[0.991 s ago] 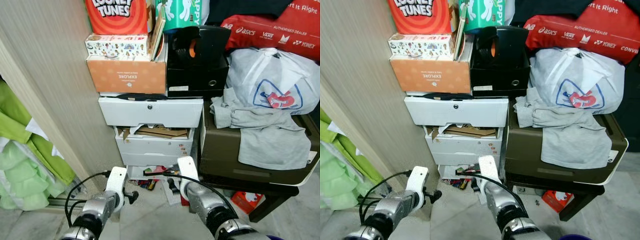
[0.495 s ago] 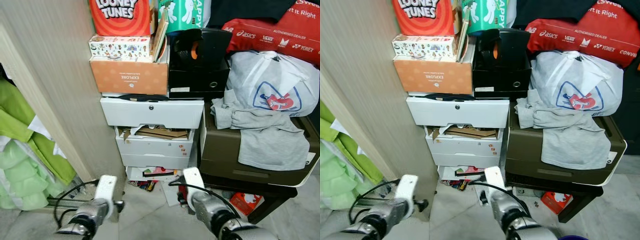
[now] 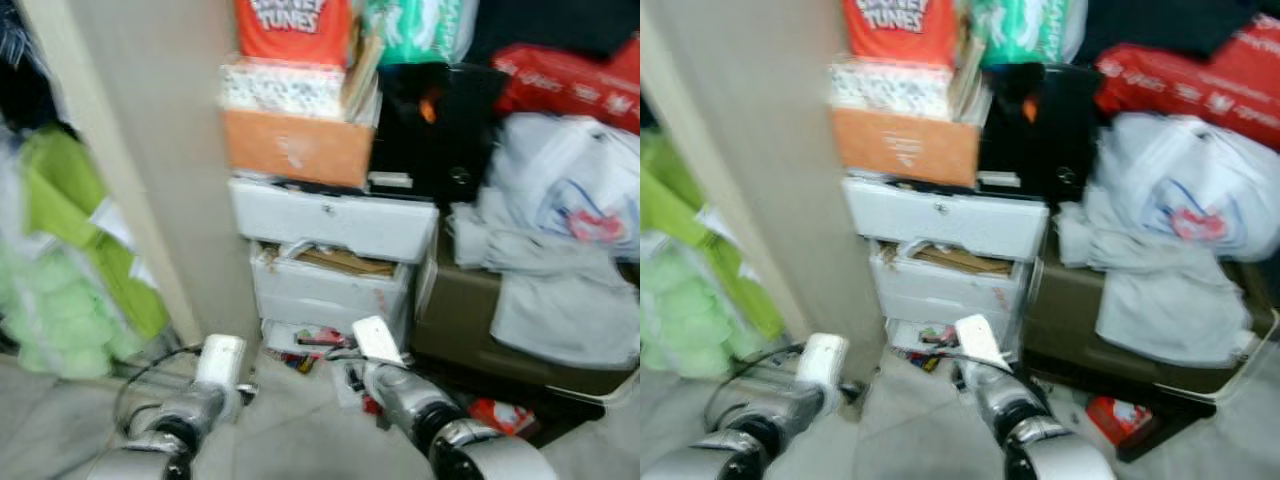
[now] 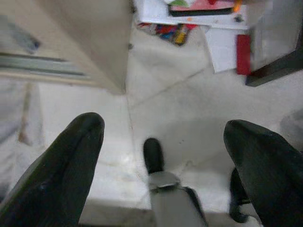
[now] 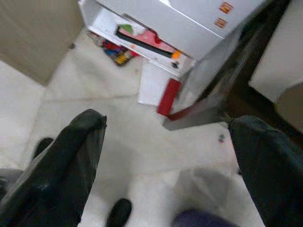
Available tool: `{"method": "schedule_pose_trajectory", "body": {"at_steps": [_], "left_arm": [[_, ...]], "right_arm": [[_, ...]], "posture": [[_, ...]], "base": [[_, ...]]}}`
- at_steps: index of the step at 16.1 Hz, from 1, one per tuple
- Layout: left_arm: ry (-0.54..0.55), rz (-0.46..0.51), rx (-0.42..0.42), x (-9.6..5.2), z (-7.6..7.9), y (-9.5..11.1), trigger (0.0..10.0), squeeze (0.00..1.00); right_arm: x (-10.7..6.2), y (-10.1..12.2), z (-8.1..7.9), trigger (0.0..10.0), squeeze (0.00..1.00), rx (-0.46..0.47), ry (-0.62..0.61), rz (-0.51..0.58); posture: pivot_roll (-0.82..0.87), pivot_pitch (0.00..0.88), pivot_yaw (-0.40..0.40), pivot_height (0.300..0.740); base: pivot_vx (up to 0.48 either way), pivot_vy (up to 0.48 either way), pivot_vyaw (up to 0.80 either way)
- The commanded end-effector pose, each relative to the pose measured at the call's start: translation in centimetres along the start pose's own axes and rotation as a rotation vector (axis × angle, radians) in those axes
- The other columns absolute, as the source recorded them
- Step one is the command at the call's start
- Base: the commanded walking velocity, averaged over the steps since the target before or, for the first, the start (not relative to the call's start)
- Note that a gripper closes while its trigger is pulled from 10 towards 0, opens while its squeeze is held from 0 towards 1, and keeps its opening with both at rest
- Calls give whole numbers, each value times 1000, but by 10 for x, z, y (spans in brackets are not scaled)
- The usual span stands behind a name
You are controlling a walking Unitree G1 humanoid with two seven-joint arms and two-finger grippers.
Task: Clean up the room
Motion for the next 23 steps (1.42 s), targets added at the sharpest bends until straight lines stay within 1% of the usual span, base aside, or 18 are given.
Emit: {"method": "schedule_pose_trajectory", "body": {"at_steps": [1, 5, 8, 10, 12, 17, 23], "left_arm": [[-22, 29, -2, 0, 10, 11, 10000, 0], [-40, 52, 13, 0, 19, 20, 10000, 0], [-44, 68, 12, 0, 21, 27, 10000, 0], [-49, 76, 26, 0, 23, 30, 10000, 0], [-56, 77, 43, 0, 26, 31, 10000, 0], [-48, 71, 48, 0, 24, 28, 10000, 0], [-46, 66, 54, 0, 22, 25, 10000, 0]], "right_arm": [[0, -3, 6, 10000, 0, -4, -14, -10], [1, 1, 13, 10000, 0, 6, -34, 2], [0, 4, 15, 10000, 0, 11, -37, 8], [0, 8, 15, 10000, 0, -9, -38, 18], [0, 10, 14, 10000, 0, -26, -36, 20], [0, 10, 10, 10000, 0, -31, -30, 18], [0, 8, 8, 10000, 0, -36, -24, 13]], "posture": [[-93, 0, -13, 740], [-103, 0, -10, 740], [-107, 0, -7, 740], [-107, 0, -5, 740], [-107, 0, -5, 740], [-88, 0, -19, 740], [-92, 0, -12, 740]], "base": [[0, 0, 0], [0, 0, 0], [0, 0, 0], [0, 0, 0], [0, 0, 800], [0, 0, 800], [0, 0, 800]]}}
Point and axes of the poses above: a point about 5 cm out from each wrist's last joint towards the gripper, its own x axis pointing out of the wrist towards the gripper, its own y axis along the axis of the wrist's last joint, z = x × y, the point moved 6 cm from there along x, pointing out of the wrist towards the gripper, and after that the axes turned 4 degrees about -x, right-handed, at the moved point
